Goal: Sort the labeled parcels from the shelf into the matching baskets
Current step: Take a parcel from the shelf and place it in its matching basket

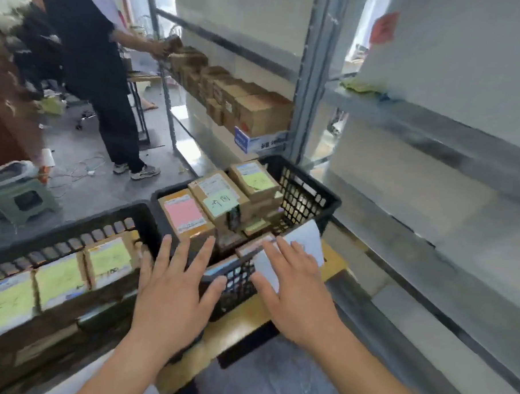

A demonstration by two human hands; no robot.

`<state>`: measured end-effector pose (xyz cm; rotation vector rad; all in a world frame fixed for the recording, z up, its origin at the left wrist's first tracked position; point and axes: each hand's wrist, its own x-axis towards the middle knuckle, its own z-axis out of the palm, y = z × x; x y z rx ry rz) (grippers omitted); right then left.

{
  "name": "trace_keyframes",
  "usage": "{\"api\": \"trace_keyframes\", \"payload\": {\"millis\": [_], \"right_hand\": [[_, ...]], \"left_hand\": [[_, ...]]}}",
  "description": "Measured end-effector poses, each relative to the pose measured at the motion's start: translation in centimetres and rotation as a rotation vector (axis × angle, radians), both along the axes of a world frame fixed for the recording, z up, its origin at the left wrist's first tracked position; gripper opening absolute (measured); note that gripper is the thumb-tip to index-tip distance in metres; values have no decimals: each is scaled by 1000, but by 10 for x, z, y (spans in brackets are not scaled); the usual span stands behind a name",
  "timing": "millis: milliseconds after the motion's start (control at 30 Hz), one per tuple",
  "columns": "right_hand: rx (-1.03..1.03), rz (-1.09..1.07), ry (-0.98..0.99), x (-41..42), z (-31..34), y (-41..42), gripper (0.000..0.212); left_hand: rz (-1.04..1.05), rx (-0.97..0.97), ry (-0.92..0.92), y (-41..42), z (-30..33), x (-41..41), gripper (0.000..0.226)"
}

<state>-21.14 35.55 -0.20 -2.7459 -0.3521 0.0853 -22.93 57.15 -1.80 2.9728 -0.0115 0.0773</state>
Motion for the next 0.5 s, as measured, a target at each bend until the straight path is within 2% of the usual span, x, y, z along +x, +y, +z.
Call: {"api": "trace_keyframes", "payload": {"millis": [267,500], "right_hand": [[-21,-477,22,-125,-3,-231,67],[-4,-815,55,-206,-15,-360,76]], "left_hand": [[-439,-14,22,-236,-16,-25,73],[-806,-10,19,-408,-21,-54,72]]}}
